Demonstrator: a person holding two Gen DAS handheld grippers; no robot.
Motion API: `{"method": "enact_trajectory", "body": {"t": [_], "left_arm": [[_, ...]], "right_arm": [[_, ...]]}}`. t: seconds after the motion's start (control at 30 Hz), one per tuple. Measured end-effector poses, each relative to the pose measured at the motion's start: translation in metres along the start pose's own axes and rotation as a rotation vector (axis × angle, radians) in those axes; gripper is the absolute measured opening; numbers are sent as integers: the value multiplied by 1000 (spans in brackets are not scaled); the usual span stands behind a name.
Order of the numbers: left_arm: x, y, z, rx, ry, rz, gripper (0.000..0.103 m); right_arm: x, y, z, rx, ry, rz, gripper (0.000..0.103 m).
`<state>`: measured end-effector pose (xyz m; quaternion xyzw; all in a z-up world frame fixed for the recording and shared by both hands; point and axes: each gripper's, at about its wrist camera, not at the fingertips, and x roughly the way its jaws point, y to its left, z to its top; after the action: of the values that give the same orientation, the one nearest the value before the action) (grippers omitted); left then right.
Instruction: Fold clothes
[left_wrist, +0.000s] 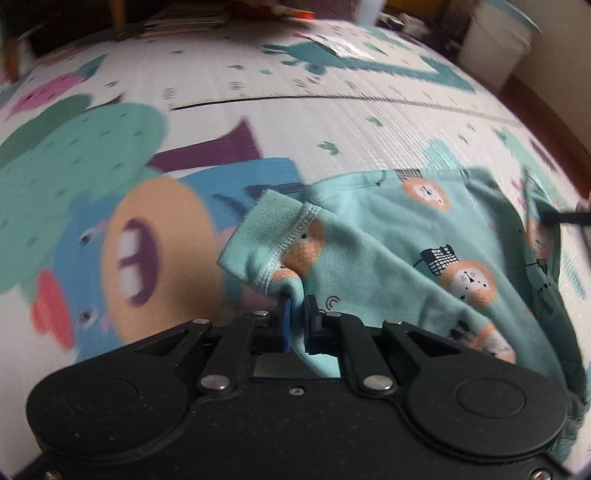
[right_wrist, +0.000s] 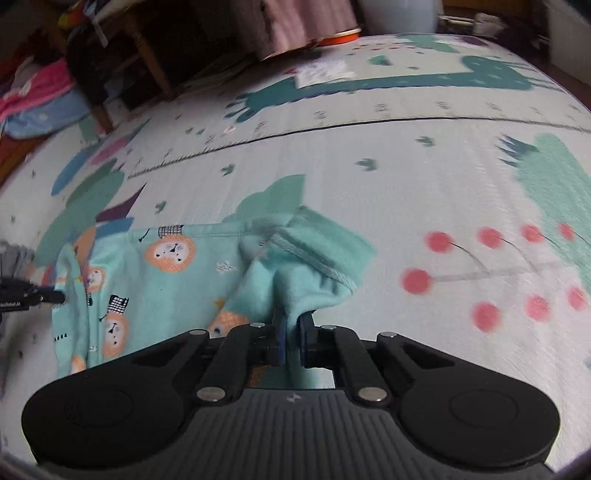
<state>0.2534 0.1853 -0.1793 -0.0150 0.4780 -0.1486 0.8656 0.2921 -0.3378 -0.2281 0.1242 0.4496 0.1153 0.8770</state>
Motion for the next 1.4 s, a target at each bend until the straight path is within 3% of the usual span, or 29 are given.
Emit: {"method": "enact_trajectory", "body": {"t": [0.33, 0.53, 0.67, 0.77, 0.8, 0.83, 0.87, 0.93, 0.97, 1.1, 1.23, 1.33, 1.4], "left_arm": [[-69, 75, -70, -239, 55, 145, 5], [-90, 94, -119, -354, 127, 212, 5], [-102, 101, -136, -468, 131, 209, 5], [-107, 107, -145, -555, 138, 209, 7], [-109, 104, -144, -526, 126, 229, 10], [-116, 95, -140, -446, 85, 282, 12], [-124, 83, -136, -341, 31, 351, 19], [-140, 57, -130, -138, -51, 451, 22], [-145, 42, -129, -68, -78, 437, 22], [-146, -15, -133, 126, -114, 227, 23], [-139, -69, -145, 296, -99, 31, 23], [-128, -86, -162, 411, -22, -14, 25], [-134, -77, -167, 438, 12, -19, 26]], "right_arm": [[-75, -94, -54, 337, -25, -150, 9], [-108, -136, -101, 477, -5, -261, 9], [-118, -148, -135, 516, 28, -287, 9], [-117, -146, -141, 499, 19, -309, 10], [-115, -144, -139, 476, 17, -321, 15], [-115, -141, -136, 449, 11, -337, 29], [-118, -136, -130, 405, -9, -369, 35], [-124, -123, -119, 316, -48, -434, 39], [-127, -115, -114, 267, -70, -467, 42], [-127, -64, -101, -16, -155, -527, 44], [-105, 10, -112, -299, -108, -254, 44], [-82, 69, -147, -505, 10, -9, 42], [-62, 91, -172, -558, 141, 75, 41]]}}
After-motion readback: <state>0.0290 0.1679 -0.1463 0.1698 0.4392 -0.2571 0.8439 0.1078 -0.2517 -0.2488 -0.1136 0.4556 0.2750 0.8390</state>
